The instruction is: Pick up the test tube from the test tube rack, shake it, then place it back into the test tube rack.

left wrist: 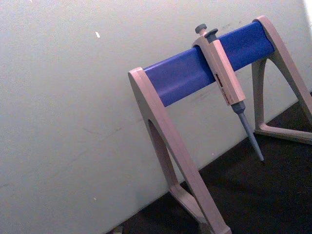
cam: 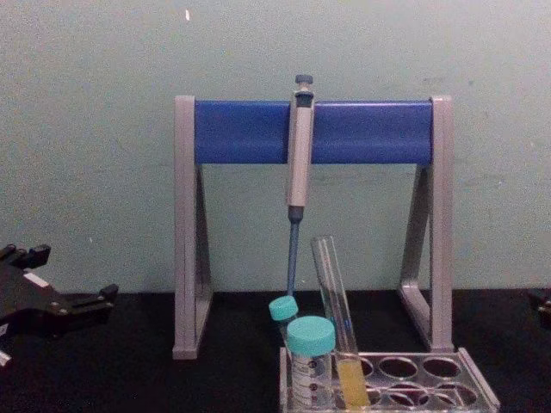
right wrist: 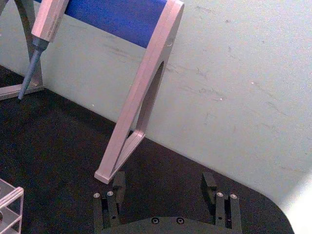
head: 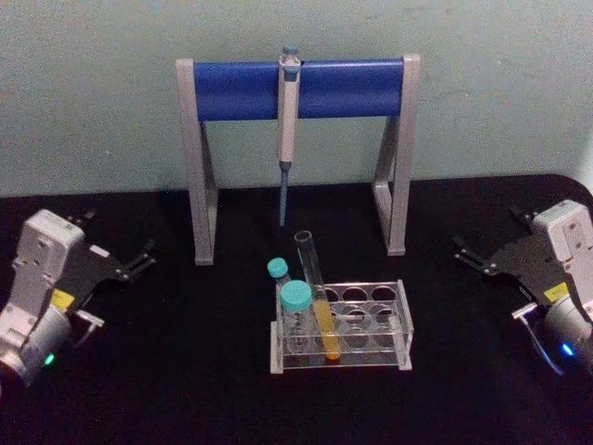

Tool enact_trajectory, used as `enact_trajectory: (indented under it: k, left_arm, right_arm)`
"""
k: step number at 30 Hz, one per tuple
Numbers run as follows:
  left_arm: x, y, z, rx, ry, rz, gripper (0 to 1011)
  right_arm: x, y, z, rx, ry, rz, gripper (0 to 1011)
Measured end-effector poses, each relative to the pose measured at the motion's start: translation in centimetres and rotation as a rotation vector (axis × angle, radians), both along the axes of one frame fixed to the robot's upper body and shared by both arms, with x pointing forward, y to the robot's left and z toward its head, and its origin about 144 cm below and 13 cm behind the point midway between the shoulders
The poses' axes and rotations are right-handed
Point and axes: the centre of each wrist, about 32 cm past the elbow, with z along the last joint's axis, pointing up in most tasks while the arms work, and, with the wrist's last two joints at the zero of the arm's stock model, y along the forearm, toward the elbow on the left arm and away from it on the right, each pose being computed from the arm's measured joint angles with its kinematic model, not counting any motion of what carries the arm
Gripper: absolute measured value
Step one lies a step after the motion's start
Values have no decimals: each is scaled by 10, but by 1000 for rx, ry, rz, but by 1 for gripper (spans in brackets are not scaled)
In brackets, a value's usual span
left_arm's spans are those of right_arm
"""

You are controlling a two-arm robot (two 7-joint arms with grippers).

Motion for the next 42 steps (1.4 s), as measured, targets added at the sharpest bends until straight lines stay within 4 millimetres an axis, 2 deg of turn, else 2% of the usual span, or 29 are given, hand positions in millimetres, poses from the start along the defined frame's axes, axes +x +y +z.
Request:
enact_trajectory:
  k: [42]
  left_arm:
    - [0, 0, 0, 0, 0, 0, 1001]
  right_arm:
    - [0, 0, 0, 0, -1, 0, 1000]
